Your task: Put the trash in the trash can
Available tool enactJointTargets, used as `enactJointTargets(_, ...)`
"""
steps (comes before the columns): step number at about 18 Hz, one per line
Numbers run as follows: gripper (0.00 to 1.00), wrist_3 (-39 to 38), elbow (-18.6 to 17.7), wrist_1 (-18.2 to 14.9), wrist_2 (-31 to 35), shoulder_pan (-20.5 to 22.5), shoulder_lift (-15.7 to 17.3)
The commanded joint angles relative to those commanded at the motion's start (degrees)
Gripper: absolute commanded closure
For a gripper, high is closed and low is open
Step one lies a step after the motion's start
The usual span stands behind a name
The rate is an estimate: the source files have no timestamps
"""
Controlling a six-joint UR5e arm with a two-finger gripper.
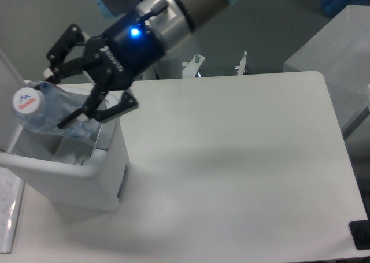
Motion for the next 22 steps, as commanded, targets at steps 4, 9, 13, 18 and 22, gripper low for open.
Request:
enactJointTargets(4,0.34,2.8,-4.1,0.5,0.2,-1.6,-0.1)
enactJointTargets(9,0.04,3.9,-6.1,0.9,0.3,-1.7,0.0)
enactJointTargets(13,0.00,3.9,-6.9,0.9,0.3,-1.6,0.0)
enactJointTargets(18,0.00,3.9,-6.3,0.8,5.2,1.8,-1.1)
enactJointTargets(22,0.00,4.1,-5.3,0.9,5.4,7.2,-3.0)
